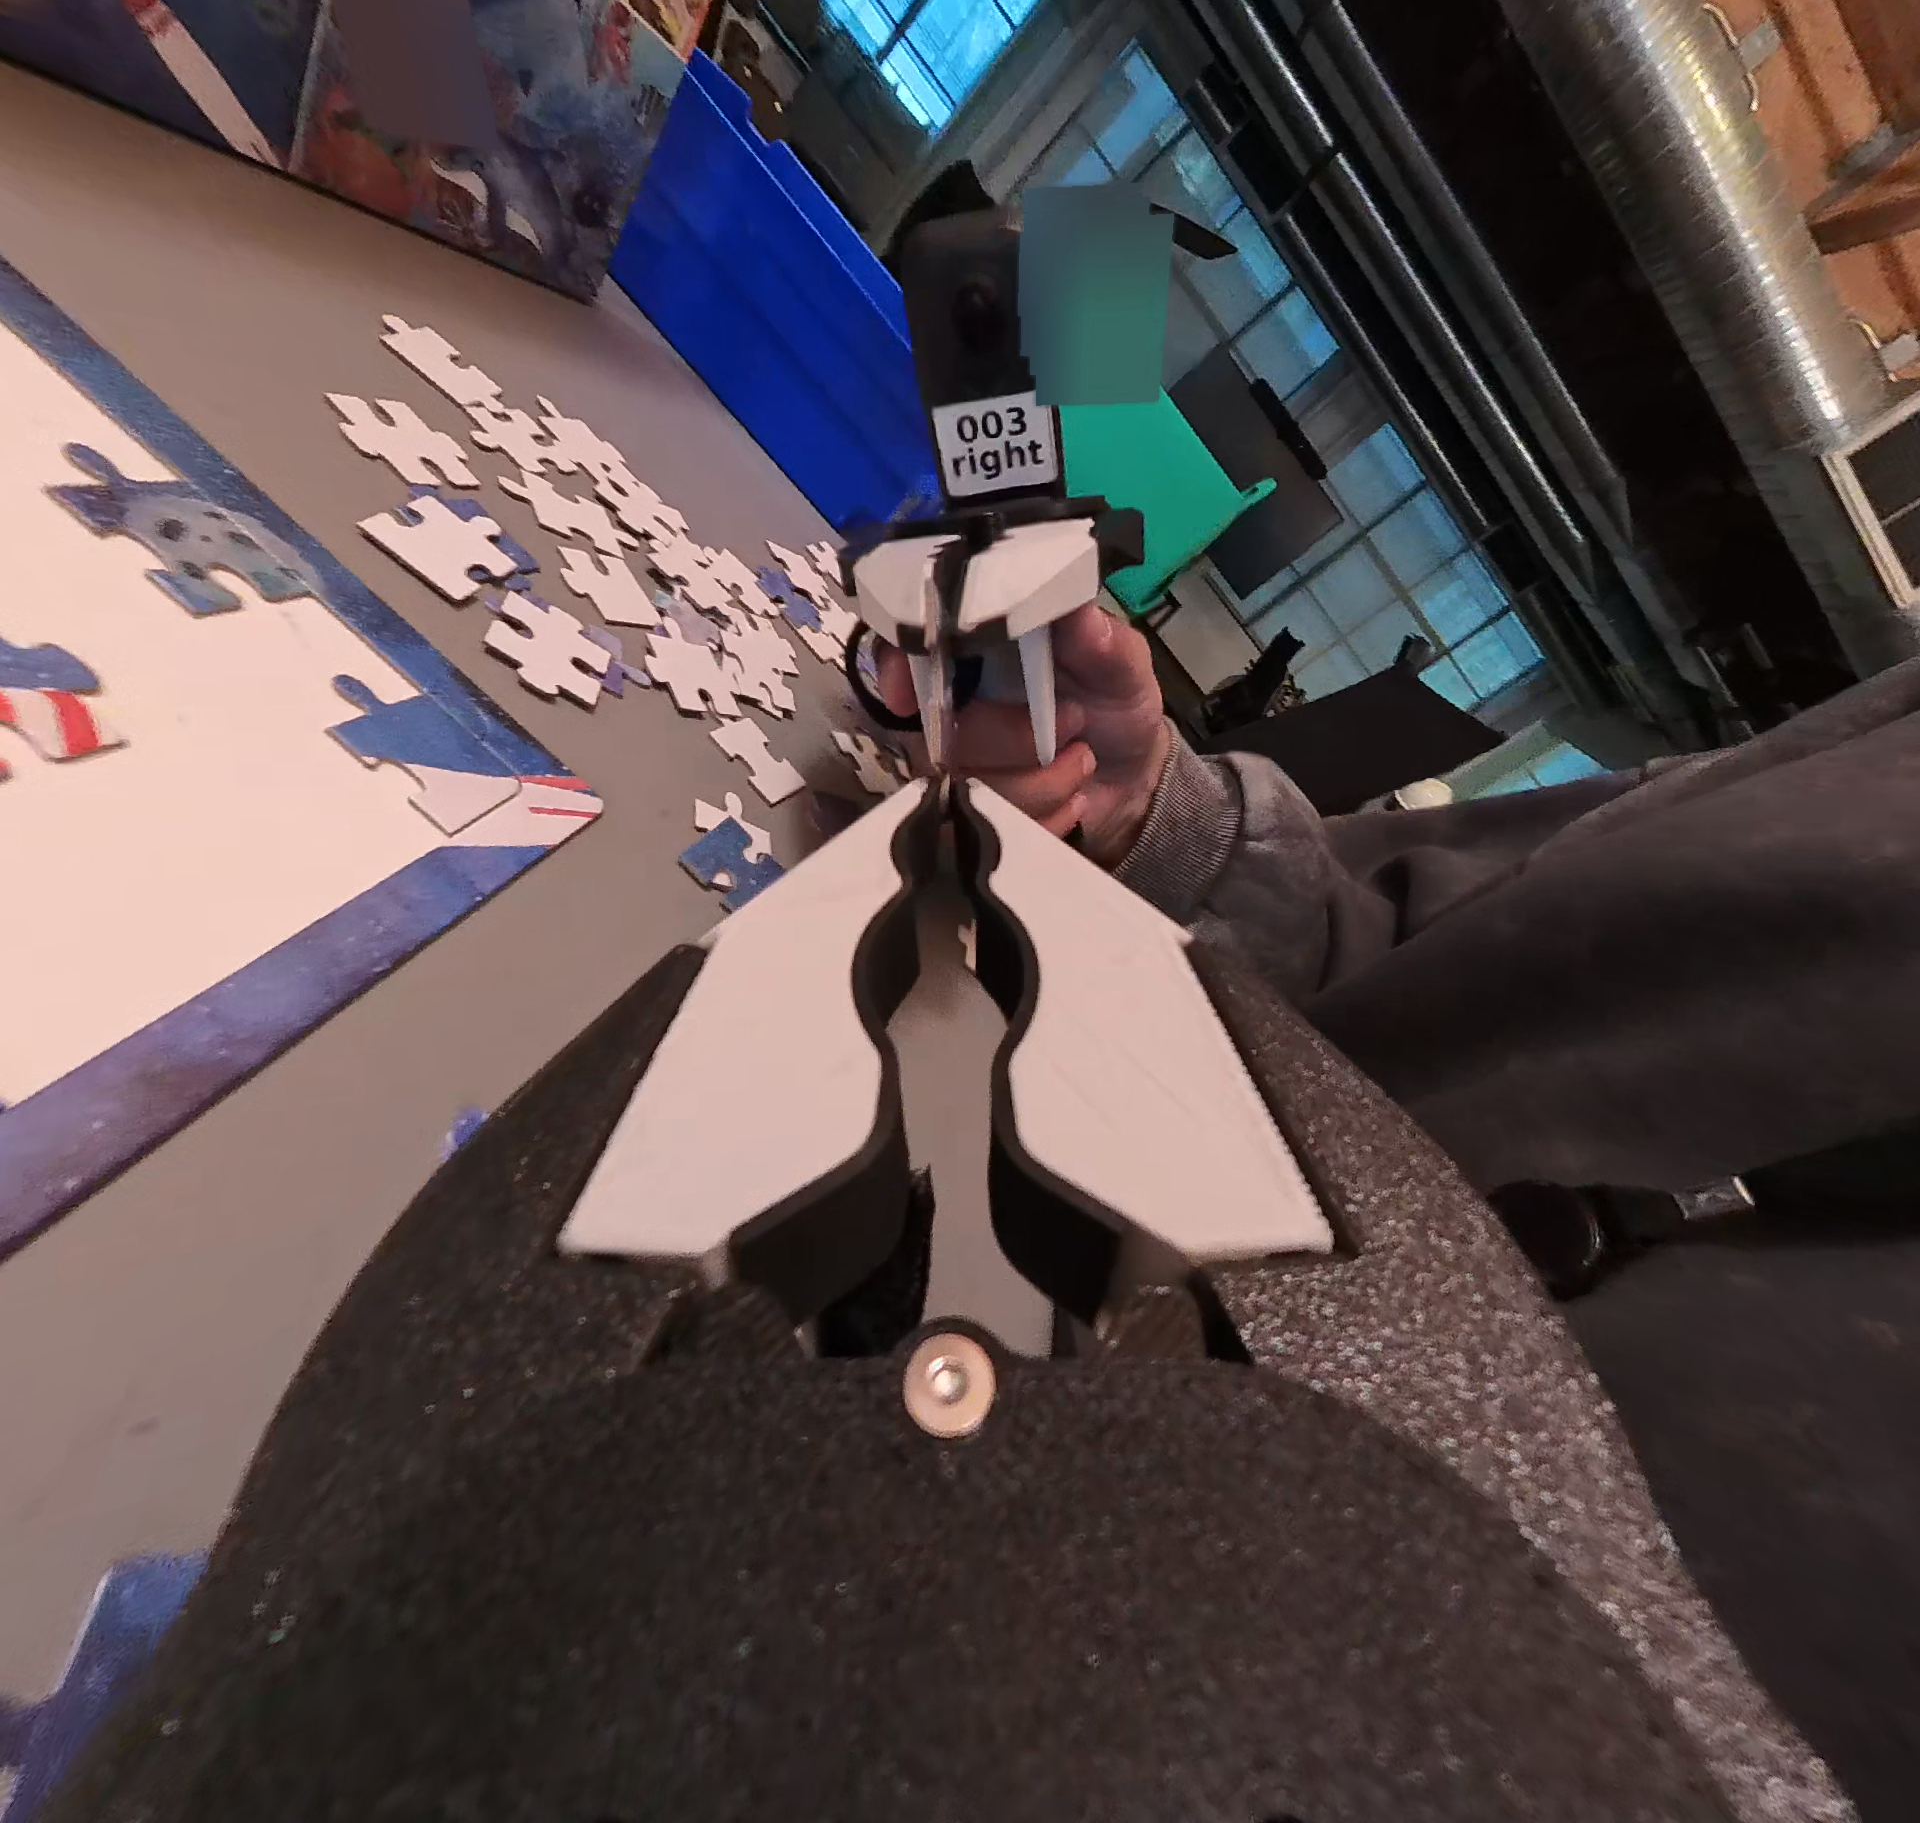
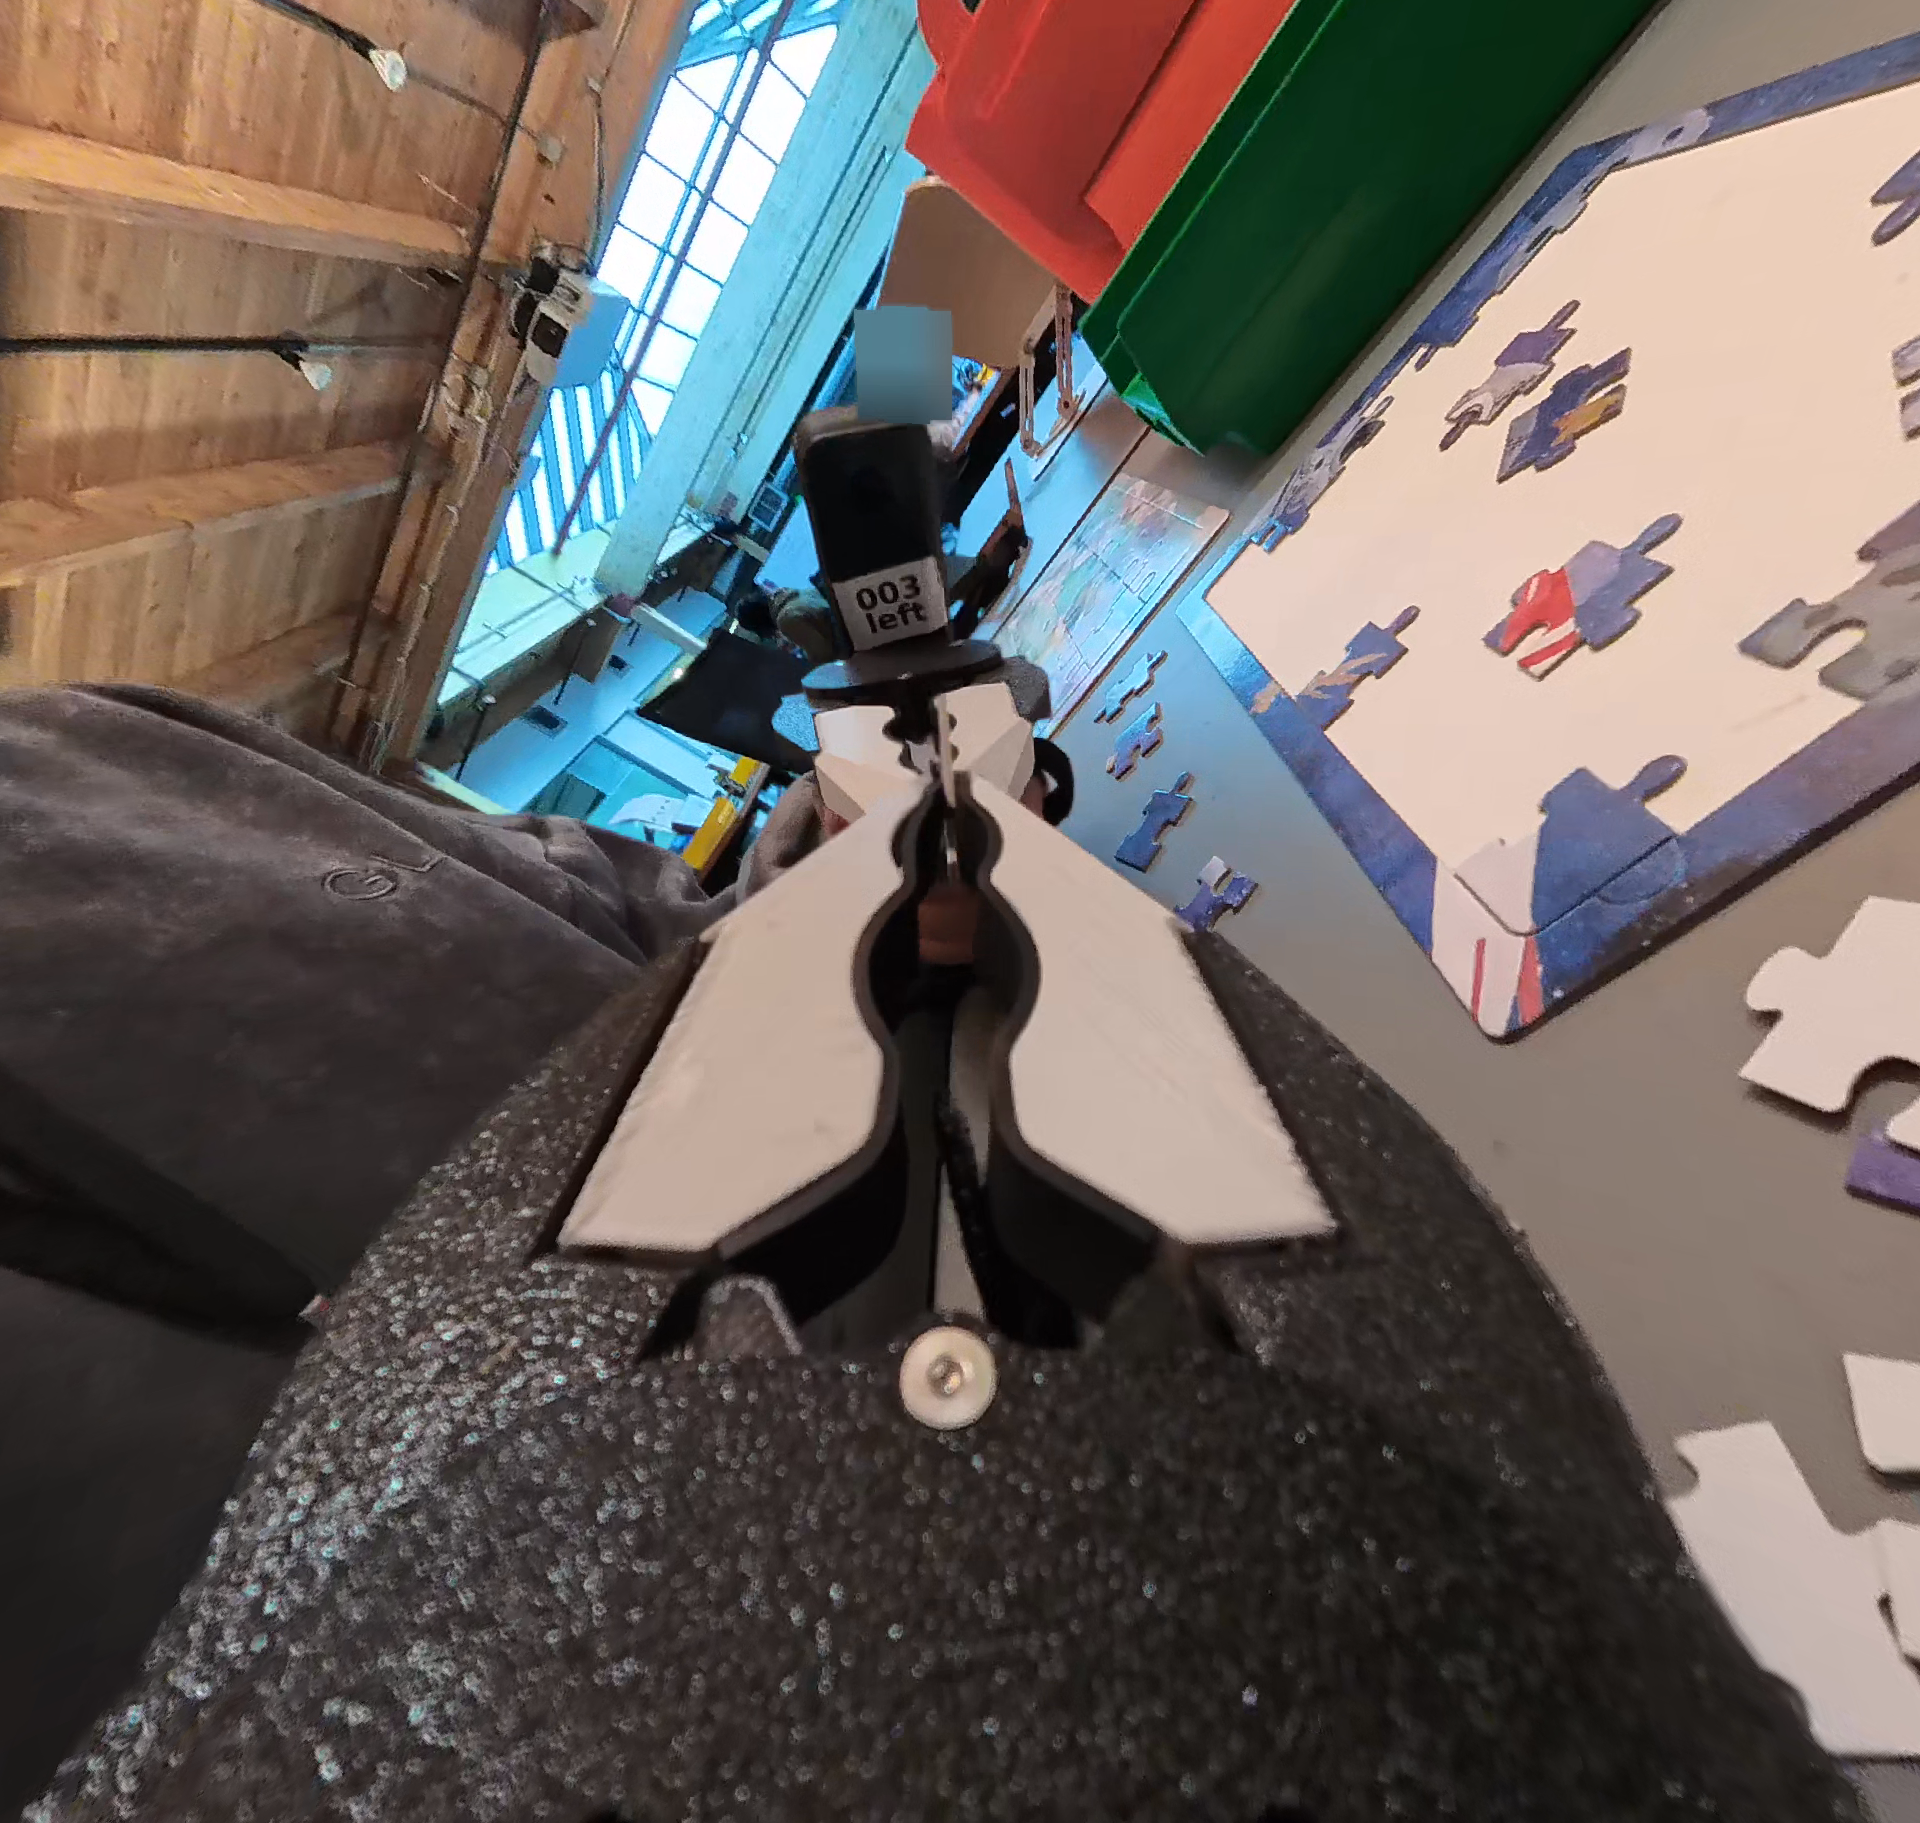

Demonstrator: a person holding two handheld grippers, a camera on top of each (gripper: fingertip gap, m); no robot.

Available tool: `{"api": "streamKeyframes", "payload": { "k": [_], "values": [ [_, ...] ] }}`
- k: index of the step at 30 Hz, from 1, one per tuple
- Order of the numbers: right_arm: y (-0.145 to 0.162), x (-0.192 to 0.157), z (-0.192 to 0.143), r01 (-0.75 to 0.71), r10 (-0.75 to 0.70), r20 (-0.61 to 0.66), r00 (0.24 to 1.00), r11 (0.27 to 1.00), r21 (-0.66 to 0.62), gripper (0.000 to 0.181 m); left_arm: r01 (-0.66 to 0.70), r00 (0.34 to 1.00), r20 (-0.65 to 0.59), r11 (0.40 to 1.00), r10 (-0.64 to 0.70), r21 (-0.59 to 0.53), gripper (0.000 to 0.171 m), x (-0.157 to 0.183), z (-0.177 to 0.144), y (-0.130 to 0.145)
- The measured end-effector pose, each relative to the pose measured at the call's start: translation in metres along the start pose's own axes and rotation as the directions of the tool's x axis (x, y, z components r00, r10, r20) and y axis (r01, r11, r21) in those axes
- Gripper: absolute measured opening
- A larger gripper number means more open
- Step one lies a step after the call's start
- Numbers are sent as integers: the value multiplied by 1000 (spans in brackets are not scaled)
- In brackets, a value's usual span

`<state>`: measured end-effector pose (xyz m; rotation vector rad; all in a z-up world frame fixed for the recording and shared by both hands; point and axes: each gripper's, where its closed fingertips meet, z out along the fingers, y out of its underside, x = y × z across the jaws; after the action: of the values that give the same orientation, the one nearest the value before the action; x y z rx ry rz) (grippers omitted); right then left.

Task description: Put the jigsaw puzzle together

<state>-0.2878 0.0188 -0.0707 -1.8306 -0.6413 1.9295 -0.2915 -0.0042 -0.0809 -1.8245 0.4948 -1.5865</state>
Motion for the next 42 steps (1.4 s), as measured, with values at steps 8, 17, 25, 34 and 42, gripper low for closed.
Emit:
{"api": "streamKeyframes", "payload": {
  "k": [8,17,25,34,42],
  "values": [
    [-21,-8,45,11,-14,-17,1000,990,-138,1,-30,986,165,995,14,100,12,-3,-44,-21],
    [-83,64,169,-114,75,-134,988,943,-313,1,-210,723,687,969,67,127,16,-72,-171,-66],
    [-73,132,217,-160,66,-262,963,922,-353,2,-162,497,863,987,94,-14,0,-116,-221,-40],
    [-64,150,222,-126,-17,-337,941,909,-396,2,-72,461,880,994,111,-87,0,-156,-213,-44],
    [-58,160,222,-149,-14,-373,928,903,-404,2,-46,412,898,988,155,-149,0,-177,-209,-36]
  ]
}}
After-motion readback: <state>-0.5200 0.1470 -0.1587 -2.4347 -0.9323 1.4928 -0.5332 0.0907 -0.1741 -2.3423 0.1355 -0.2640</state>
